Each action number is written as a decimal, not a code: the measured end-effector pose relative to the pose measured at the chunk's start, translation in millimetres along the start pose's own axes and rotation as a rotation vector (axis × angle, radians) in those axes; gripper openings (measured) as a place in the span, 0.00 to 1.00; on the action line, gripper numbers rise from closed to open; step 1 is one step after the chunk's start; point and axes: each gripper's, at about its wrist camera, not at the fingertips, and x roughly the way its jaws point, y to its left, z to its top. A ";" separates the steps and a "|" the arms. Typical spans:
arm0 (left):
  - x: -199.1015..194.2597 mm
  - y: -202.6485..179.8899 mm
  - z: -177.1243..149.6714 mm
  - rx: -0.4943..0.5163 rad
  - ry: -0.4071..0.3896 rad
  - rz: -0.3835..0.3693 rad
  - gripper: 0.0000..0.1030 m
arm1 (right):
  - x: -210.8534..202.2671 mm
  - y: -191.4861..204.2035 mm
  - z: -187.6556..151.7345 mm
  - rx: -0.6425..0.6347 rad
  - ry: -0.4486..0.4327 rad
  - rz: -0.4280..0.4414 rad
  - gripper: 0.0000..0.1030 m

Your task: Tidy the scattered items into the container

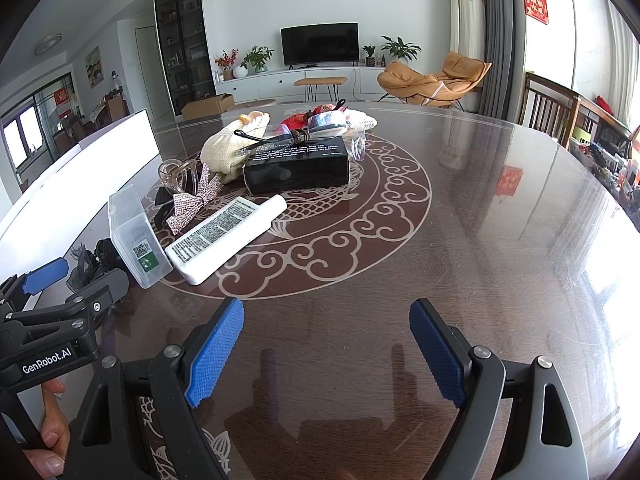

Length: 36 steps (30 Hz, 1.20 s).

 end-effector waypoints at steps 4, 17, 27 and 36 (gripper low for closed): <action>-0.1 0.1 -0.1 0.000 0.000 0.000 1.00 | 0.1 -0.7 0.3 0.001 0.000 0.000 0.84; 0.0 0.2 0.1 0.000 0.000 -0.001 1.00 | 0.2 -1.0 0.4 0.002 0.001 0.000 0.84; -0.1 0.2 0.2 0.001 0.001 -0.004 1.00 | 0.6 -1.0 0.5 0.002 0.001 0.000 0.84; -25.9 24.4 -24.8 -0.042 0.029 -0.097 1.00 | -0.3 -0.3 -1.7 0.009 0.001 0.012 0.84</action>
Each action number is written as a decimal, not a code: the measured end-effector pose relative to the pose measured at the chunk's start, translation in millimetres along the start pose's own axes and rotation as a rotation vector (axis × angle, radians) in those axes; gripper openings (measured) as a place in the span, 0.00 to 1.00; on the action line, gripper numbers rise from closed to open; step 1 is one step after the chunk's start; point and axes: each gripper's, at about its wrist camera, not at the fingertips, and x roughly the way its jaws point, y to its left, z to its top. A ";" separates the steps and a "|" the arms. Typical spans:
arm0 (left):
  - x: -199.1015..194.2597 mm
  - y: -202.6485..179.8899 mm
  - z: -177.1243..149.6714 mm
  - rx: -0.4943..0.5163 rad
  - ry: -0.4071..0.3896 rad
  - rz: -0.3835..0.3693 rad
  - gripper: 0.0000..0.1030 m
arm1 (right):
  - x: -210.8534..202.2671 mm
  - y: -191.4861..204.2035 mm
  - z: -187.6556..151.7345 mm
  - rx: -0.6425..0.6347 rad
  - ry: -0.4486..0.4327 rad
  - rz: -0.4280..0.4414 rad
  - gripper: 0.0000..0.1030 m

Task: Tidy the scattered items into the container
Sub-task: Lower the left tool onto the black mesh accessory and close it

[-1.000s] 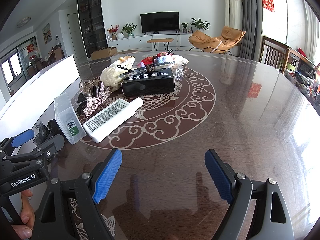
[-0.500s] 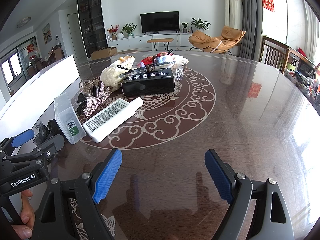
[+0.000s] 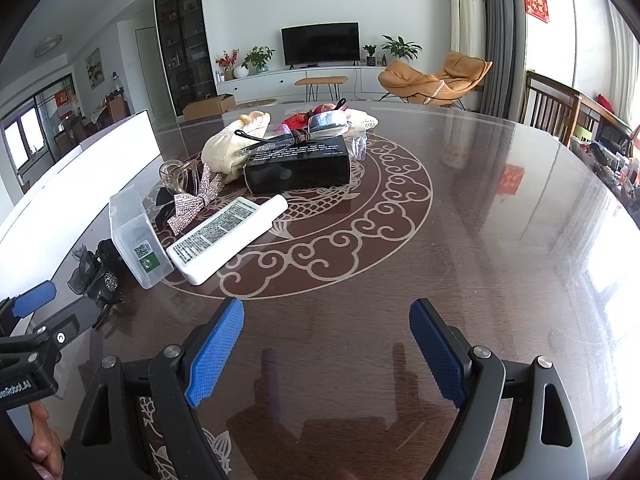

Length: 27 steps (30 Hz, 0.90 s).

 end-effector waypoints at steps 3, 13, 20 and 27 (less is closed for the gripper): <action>-0.4 5.5 -13.1 0.019 0.057 -0.002 1.00 | -2.4 -2.2 -0.5 0.013 -0.009 0.010 0.84; 31.7 17.3 6.0 -0.077 0.191 -0.067 1.00 | -6.6 -6.1 -1.1 0.040 -0.008 0.038 0.84; 65.2 9.6 27.2 -0.028 0.275 0.109 1.00 | -8.3 -8.8 -1.4 0.050 -0.007 0.050 0.84; 78.6 3.2 40.7 -0.106 0.358 0.152 1.00 | -9.7 -14.4 -1.0 0.065 -0.011 0.069 0.84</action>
